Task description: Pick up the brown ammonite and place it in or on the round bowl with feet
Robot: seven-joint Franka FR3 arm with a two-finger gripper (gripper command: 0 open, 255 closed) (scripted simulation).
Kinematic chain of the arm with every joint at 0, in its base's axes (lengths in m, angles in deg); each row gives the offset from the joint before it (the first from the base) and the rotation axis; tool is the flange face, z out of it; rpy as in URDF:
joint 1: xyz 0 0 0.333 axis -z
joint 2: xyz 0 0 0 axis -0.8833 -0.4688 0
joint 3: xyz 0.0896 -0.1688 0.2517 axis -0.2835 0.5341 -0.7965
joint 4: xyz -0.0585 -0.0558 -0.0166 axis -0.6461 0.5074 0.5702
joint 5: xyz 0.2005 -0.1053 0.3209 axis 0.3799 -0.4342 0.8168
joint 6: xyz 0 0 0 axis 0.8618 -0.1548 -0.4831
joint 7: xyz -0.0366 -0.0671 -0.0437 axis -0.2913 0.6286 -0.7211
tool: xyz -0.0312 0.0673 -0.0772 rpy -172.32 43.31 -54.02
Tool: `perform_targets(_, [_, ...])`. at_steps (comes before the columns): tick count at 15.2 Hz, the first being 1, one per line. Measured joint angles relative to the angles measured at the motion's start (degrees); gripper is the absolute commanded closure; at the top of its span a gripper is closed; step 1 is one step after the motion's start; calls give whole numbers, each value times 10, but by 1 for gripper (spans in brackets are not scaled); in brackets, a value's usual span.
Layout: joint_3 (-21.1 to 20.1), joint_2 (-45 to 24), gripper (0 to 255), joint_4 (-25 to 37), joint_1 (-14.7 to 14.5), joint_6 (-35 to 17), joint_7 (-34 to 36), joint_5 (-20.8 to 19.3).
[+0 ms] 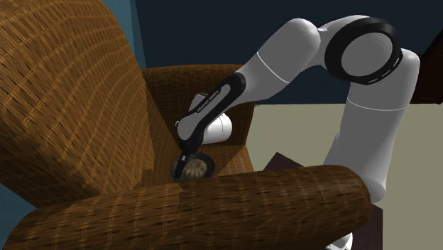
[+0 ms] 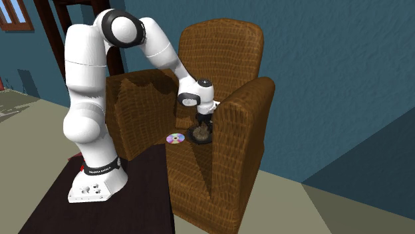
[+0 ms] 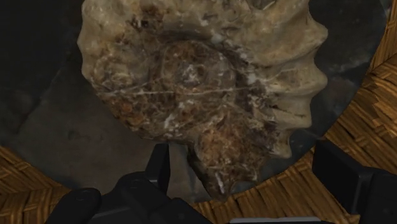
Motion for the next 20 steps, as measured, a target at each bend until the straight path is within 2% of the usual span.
perform_targets(7, [-3,-8,0,2,1,-7,-7,5])
perform_targets(8, [-3,-8,255,2,1,-7,-7,5])
perform_targets(20, [0,1,255,0,0,1,0,-2])
